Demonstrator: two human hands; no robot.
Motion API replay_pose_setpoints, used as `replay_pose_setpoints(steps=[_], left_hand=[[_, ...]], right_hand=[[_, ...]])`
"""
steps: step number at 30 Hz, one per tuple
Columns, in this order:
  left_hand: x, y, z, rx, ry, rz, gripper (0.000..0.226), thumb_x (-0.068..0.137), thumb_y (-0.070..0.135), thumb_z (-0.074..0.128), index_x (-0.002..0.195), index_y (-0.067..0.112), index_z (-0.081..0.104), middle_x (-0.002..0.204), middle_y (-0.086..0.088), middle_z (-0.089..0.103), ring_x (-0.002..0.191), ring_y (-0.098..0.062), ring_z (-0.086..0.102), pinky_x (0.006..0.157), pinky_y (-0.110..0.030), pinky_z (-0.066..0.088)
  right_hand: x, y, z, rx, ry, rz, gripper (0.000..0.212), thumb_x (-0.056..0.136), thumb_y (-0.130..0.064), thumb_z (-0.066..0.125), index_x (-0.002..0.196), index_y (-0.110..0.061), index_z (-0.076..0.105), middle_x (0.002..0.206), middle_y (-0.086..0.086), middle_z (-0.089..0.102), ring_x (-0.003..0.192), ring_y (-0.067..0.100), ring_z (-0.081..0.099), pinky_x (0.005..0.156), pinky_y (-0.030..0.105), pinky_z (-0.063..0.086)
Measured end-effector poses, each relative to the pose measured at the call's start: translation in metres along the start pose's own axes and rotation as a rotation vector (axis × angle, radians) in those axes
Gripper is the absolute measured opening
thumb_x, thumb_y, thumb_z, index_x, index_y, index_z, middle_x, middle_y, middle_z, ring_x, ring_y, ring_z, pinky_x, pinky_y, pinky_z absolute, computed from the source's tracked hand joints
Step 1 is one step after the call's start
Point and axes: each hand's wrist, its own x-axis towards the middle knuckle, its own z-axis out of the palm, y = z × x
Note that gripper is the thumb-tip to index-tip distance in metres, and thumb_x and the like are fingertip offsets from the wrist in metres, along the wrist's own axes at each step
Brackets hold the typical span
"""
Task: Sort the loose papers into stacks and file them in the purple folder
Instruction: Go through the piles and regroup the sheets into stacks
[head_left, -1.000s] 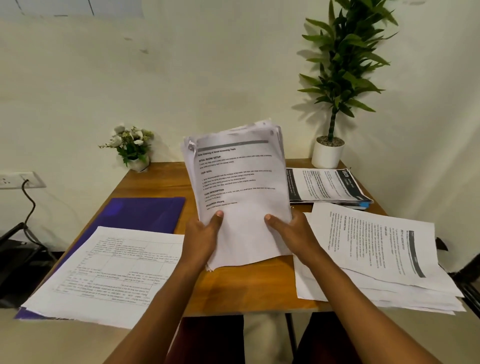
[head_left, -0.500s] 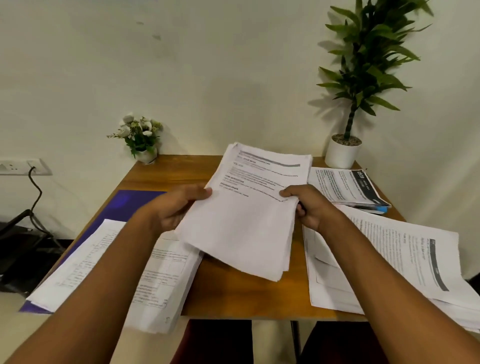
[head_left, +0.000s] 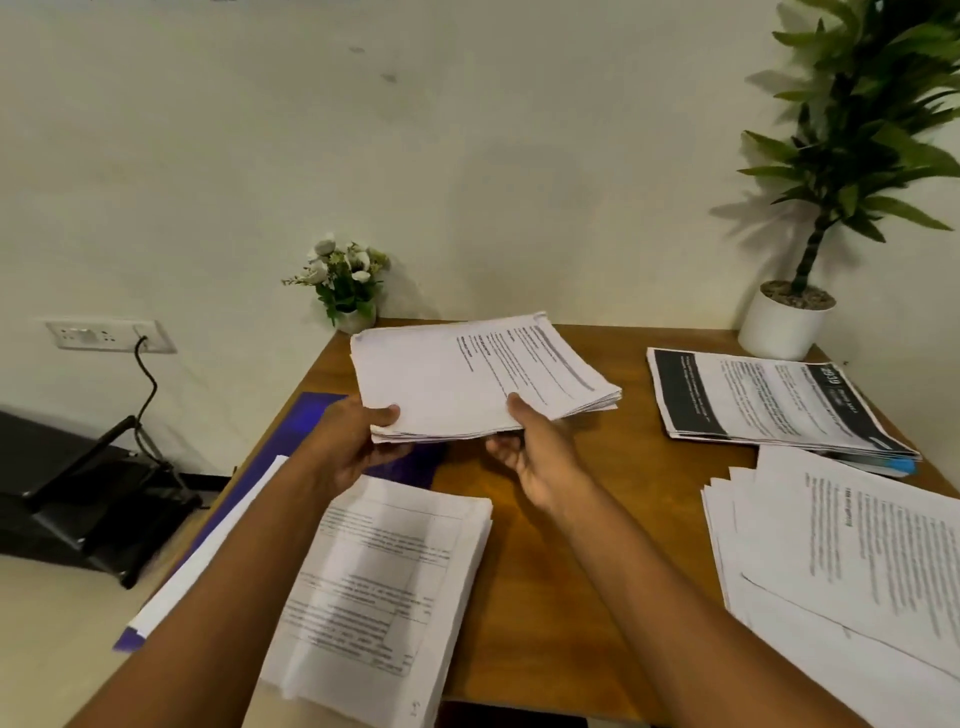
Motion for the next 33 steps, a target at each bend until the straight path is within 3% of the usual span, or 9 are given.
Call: replay_pose_setpoints(steps=[5, 10, 13, 16, 18, 22, 25, 28, 33], left_hand=[[0.055, 0.027, -0.058, 0.302, -0.037, -0.055, 0.05, 0.09, 0.002, 0.072, 0.132, 0.024, 0.057, 0.129, -0.013, 0.066, 0.117, -0.035, 0.064, 0.099, -0.059, 0.052], [0.103, 0.045, -0.074, 0.801, 0.073, -0.139, 0.037, 0.093, 0.014, 0.073, 0.123, 0.006, 0.054, 0.114, -0.019, 0.065, 0.102, -0.036, 0.064, 0.091, -0.05, 0.057], [0.125, 0.052, -0.072, 1.222, 0.204, -0.099, 0.048, 0.09, 0.027, 0.075, 0.124, 0.0, 0.054, 0.114, -0.018, 0.062, 0.099, -0.035, 0.064, 0.084, -0.042, 0.057], [0.145, 0.044, -0.071, 1.391, 0.32, 0.061, 0.065, 0.091, 0.027, 0.073, 0.144, 0.005, 0.044, 0.136, -0.02, 0.055, 0.121, -0.04, 0.056, 0.098, -0.044, 0.047], [0.152, 0.024, -0.07, 1.362, 0.362, 0.201, 0.071, 0.091, 0.025, 0.071, 0.152, 0.019, 0.034, 0.134, -0.017, 0.057, 0.12, -0.041, 0.056, 0.098, -0.049, 0.047], [0.133, -0.001, -0.052, 1.465, 0.546, 0.394, 0.063, 0.09, 0.022, 0.071, 0.146, 0.018, 0.042, 0.139, -0.015, 0.048, 0.123, -0.04, 0.048, 0.101, -0.056, 0.044], [0.087, -0.002, -0.034, 1.321, 0.084, 0.58, 0.052, 0.087, 0.028, 0.077, 0.135, 0.027, 0.057, 0.143, -0.003, 0.051, 0.131, -0.028, 0.049, 0.109, -0.046, 0.042], [0.026, -0.001, -0.019, 1.337, -0.344, 0.342, 0.062, 0.079, 0.046, 0.082, 0.134, 0.041, 0.054, 0.141, 0.016, 0.049, 0.129, -0.01, 0.046, 0.109, -0.039, 0.045], [-0.013, -0.022, -0.009, 1.603, -0.474, 0.146, 0.098, 0.068, 0.055, 0.087, 0.151, 0.039, 0.037, 0.157, 0.013, 0.034, 0.142, -0.018, 0.036, 0.116, -0.046, 0.038]], right_hand=[[0.026, 0.007, -0.011, -0.036, 0.112, -0.038, 0.028, 0.097, -0.024, 0.067, 0.124, -0.022, 0.06, 0.095, 0.002, 0.078, 0.073, 0.018, 0.075, 0.057, 0.033, 0.058], [0.046, 0.017, -0.033, -0.415, 0.086, -0.323, 0.046, 0.098, -0.019, 0.065, 0.138, -0.031, 0.046, 0.106, -0.002, 0.076, 0.069, 0.019, 0.07, 0.05, 0.026, 0.054], [0.054, 0.027, -0.027, -0.697, 0.053, -0.465, 0.026, 0.1, -0.019, 0.061, 0.126, -0.024, 0.061, 0.119, -0.003, 0.07, 0.086, 0.012, 0.071, 0.051, 0.019, 0.052], [0.065, 0.038, -0.027, -0.92, 0.039, -0.514, 0.015, 0.101, -0.026, 0.061, 0.111, -0.02, 0.07, 0.13, -0.005, 0.067, 0.101, 0.009, 0.07, 0.06, 0.024, 0.06], [0.068, 0.04, -0.027, -0.966, 0.037, -0.524, 0.013, 0.1, -0.03, 0.061, 0.105, -0.022, 0.07, 0.128, -0.011, 0.066, 0.101, 0.009, 0.07, 0.061, 0.02, 0.059], [0.071, 0.042, -0.028, -1.063, 0.101, -0.596, 0.026, 0.098, -0.046, 0.058, 0.105, -0.024, 0.071, 0.123, -0.007, 0.071, 0.094, 0.009, 0.071, 0.063, 0.03, 0.063], [0.071, 0.043, -0.029, -1.008, 0.146, -0.615, 0.034, 0.096, -0.057, 0.054, 0.105, -0.028, 0.068, 0.119, -0.008, 0.072, 0.095, 0.011, 0.072, 0.061, 0.027, 0.061], [0.063, 0.04, -0.03, -0.911, 0.178, -0.622, 0.02, 0.099, -0.047, 0.057, 0.099, -0.029, 0.065, 0.112, -0.006, 0.074, 0.092, 0.008, 0.071, 0.064, 0.036, 0.063], [0.036, 0.036, -0.035, -0.902, 0.144, -0.555, 0.015, 0.1, -0.036, 0.058, 0.098, -0.024, 0.068, 0.1, -0.006, 0.074, 0.086, 0.006, 0.07, 0.07, 0.035, 0.063]])
